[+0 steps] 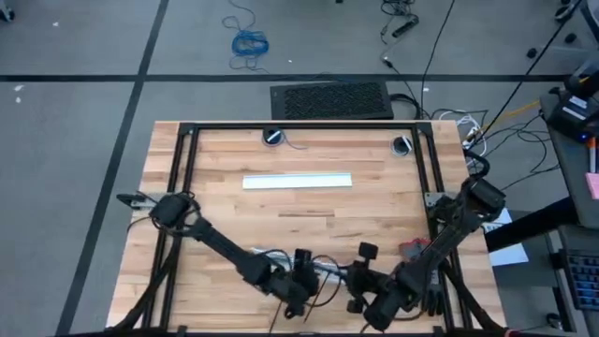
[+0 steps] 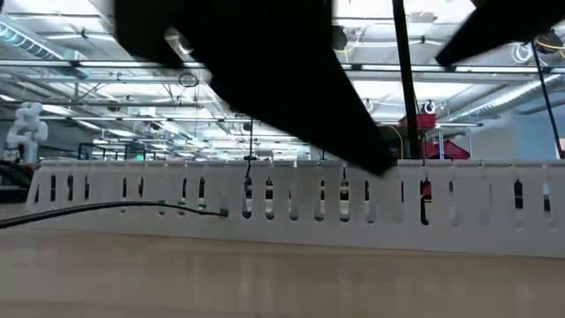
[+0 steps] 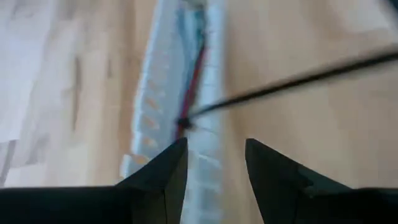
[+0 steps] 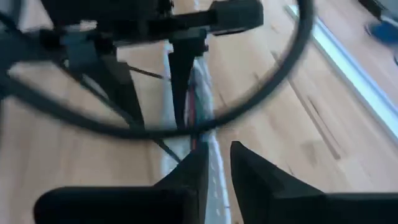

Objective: Ziptie cables
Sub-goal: Put the ziptied cables into the cable duct

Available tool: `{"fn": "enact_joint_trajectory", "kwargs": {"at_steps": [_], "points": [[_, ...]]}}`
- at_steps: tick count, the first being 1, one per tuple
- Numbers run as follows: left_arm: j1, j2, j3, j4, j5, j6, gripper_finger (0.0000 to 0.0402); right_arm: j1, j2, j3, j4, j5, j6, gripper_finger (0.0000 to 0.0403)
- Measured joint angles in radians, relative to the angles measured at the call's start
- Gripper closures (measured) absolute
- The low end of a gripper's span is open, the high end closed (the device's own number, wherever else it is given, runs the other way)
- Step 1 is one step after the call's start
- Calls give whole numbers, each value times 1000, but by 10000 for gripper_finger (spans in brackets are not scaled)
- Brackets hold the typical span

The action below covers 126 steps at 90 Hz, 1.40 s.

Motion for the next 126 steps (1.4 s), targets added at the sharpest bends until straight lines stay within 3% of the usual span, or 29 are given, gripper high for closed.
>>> {"fn": "enact_joint_trajectory", "kwargs": {"at_steps": [9, 20, 29, 47, 69, 96, 126], "points": [[18, 31, 0, 50, 17, 8, 242, 6, 22, -37, 83, -6, -17, 348], [25, 46, 0, 49, 44, -18, 243, 13, 39, -76, 266, -6, -168, 348], [25, 46, 0, 47, 71, -50, 266, 12, 41, -87, 356, -11, -244, 348], [24, 45, 0, 74, 73, -54, 343, 9, 41, -88, 352, -38, -304, 348], [23, 45, 0, 76, 62, -58, 392, -30, 58, -88, 366, -138, -289, 348], [48, 43, 2, 53, 127, -228, 398, -44, 102, -88, 416, -164, -330, 348], [102, 96, -13, 77, 258, -371, 400, -55, 101, -88, 422, -103, -351, 348]]}}
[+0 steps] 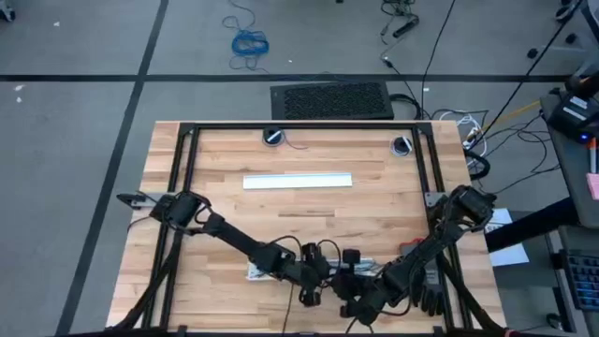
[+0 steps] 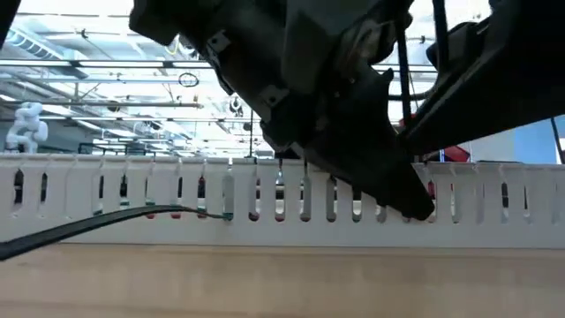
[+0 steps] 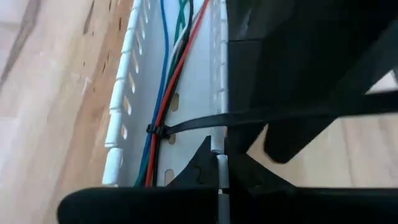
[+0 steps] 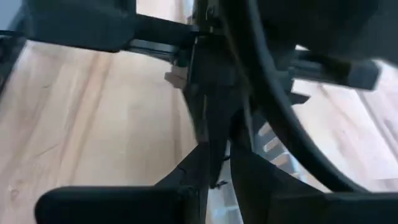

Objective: Ziptie cables
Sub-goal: Put the ziptied cables into the cable duct

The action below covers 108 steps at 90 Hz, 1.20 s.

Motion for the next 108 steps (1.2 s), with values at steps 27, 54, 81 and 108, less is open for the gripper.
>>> {"fn": "enact_joint_trajectory", "kwargs": {"at_steps": [27, 54, 81, 108], "points": [[2, 31, -3, 56, 29, -27, 401, 15, -2, 0, -7, 23, 22, 348], [19, 32, -11, 71, 46, -98, 401, 85, -6, 102, -127, 154, 72, 348], [43, 32, -12, 64, 43, -131, 401, 59, -2, 116, -281, 100, 148, 348], [45, 32, -12, 63, 37, -130, 401, 16, -2, 116, -321, 100, 123, 348]]}}
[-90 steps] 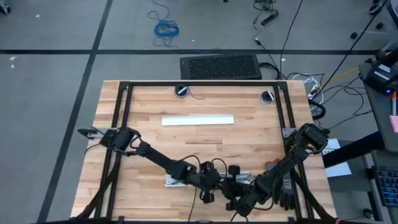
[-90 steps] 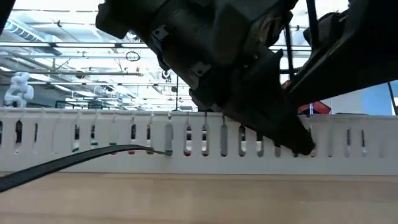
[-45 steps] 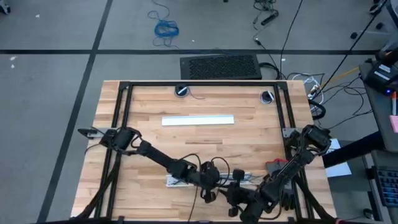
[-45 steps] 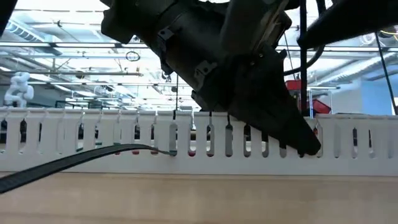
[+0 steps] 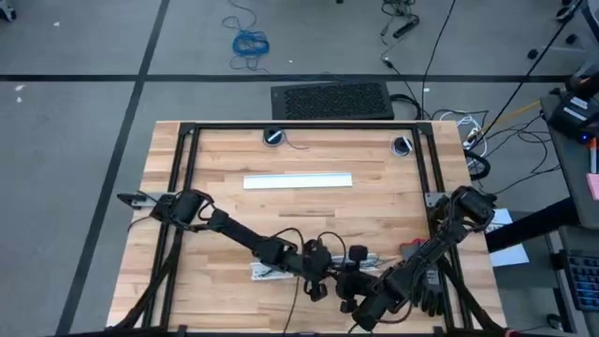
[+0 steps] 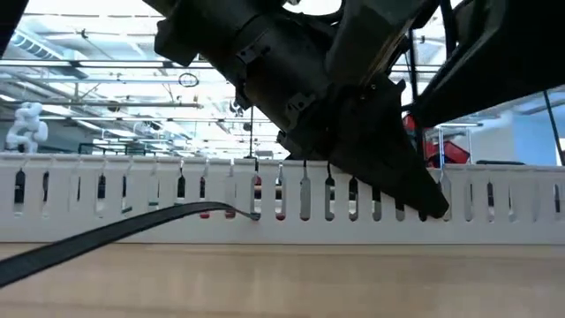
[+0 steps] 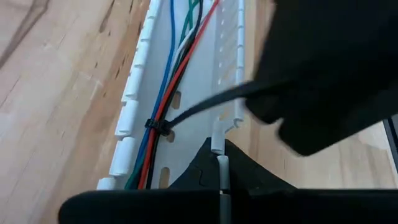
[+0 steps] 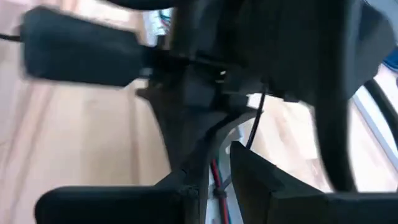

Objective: Ziptie cables
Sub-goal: Put the ziptied cables into the cable duct

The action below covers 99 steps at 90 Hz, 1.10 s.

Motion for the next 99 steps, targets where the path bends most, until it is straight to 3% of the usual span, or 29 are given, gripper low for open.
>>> {"fn": "enact_joint_trajectory", "kwargs": {"at_steps": [46, 73, 99], "points": [[0, 0, 0, 0, -1, 37, 402, 38, 0, 0, -78, 3, 88, 348], [0, 0, 0, 0, 5, 53, 402, 20, 0, 0, 18, -19, -10, 348], [0, 0, 0, 0, 7, 57, 402, 18, 0, 0, 16, -50, -5, 348]]}}
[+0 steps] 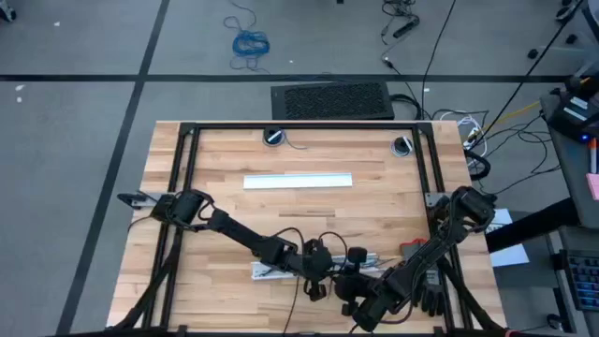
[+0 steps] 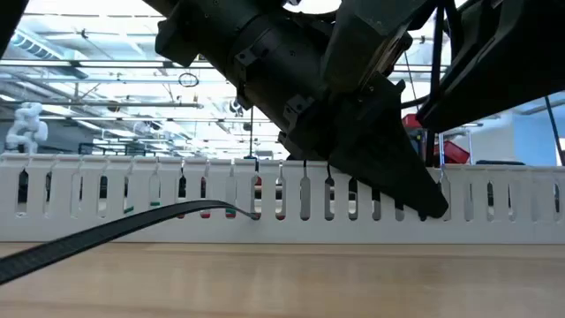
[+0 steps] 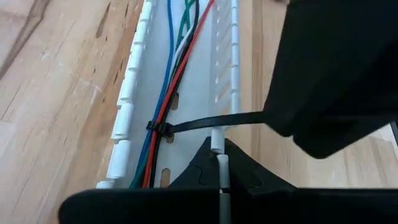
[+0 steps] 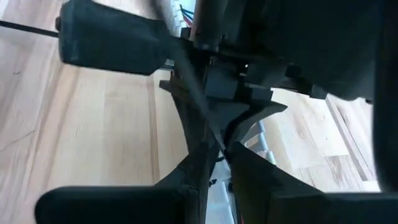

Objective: Ziptie cables
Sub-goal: Put the ziptied cables into the cable duct

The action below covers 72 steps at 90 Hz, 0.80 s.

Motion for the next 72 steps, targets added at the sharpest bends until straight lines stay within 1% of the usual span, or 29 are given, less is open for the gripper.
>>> {"fn": "enact_joint_trajectory", "kwargs": {"at_steps": [15, 20, 26, 31, 39, 57, 72], "points": [[0, 0, 0, 0, 1, 2, 402, -10, 0, 0, 0, 23, -11, 352], [0, 0, 0, 0, 1, 2, 402, -12, 0, 0, 0, 23, -11, 364], [0, 0, 0, 0, 1, 3, 402, -10, 0, 0, 2, 23, -18, 388], [0, 0, 0, 0, 1, 2, 402, -9, 0, 0, 4, 22, -21, 397], [0, 0, 0, 0, 2, 2, 402, -9, 0, 0, 4, 8, -8, 401], [0, 0, 0, 0, 0, -3, 402, -10, 0, 0, -3, -76, 27, 402], [0, 0, 0, 0, -1, -4, 402, -9, 0, 0, -9, -79, 41, 402]]}}
